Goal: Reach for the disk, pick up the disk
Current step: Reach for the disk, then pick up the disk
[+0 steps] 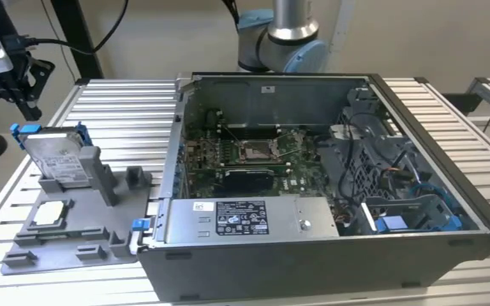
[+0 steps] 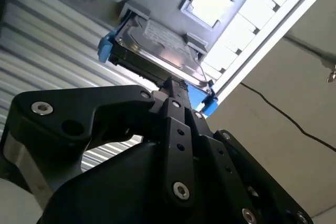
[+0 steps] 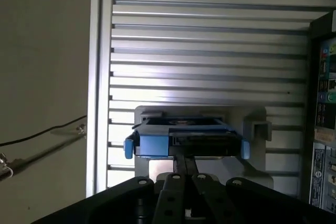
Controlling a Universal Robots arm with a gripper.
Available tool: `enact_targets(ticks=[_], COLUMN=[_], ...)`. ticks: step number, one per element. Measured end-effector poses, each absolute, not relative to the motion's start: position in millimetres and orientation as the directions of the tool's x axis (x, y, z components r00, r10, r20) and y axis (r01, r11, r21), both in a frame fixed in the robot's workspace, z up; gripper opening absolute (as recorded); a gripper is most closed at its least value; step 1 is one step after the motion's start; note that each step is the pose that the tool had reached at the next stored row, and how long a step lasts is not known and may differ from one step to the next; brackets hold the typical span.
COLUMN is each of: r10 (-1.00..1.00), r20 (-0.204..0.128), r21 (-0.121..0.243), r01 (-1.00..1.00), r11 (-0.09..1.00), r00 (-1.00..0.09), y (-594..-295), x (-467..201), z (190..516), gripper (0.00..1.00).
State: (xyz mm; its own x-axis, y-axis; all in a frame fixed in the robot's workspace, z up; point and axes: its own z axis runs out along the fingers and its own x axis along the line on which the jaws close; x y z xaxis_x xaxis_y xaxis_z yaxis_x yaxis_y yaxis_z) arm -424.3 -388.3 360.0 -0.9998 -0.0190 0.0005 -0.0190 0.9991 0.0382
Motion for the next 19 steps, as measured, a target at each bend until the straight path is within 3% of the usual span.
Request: enact_targets(ticks=[19], r10=[-0.019], r20=[0.0], r21=[0.038], r01=[-0.019], r11=[0.999], r00=[-1.0], y=[-381], x=[-448], z=[359], gripper=[0.0])
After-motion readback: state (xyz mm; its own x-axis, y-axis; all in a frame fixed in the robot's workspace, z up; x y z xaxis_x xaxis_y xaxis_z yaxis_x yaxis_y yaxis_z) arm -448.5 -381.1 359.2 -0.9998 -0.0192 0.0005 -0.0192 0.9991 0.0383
